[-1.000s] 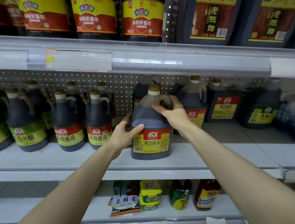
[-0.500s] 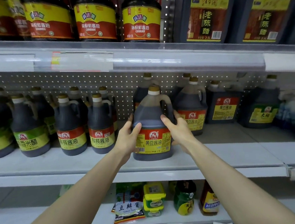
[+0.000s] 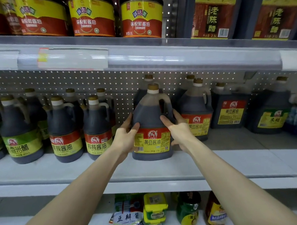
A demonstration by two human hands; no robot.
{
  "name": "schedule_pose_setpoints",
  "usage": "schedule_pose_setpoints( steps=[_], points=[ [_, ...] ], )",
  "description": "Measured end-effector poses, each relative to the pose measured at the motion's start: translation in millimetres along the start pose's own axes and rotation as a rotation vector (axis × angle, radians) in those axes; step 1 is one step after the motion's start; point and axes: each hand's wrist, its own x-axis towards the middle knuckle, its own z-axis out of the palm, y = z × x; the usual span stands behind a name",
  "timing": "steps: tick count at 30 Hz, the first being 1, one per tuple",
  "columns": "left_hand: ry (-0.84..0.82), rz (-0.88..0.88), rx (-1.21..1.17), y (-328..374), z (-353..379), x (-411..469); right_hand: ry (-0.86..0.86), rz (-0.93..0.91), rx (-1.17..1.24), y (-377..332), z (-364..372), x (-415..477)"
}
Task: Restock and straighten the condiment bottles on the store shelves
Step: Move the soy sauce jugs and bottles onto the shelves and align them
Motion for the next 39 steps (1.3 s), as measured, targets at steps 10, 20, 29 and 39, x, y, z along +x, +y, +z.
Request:
schedule_pose_setpoints(
  steps=[10, 20, 29, 39],
  points=[
    [0.007, -0.007, -0.042, 0, 2, 26, 0.003, -0.027, -0.072, 2, 2, 29],
    [0.036, -0.012, 0.002, -4, 5, 56, -0.046, -0.068, -0.042, 11, 4, 57],
    [0.027, 0.005, 0.025, -7, 6, 76, -0.083, -0.104, -0.018, 16, 6, 76],
    [-0.014, 0.020, -0.018, -10, 5, 87, -0.084, -0.113, -0.027, 20, 9, 89]
  ],
)
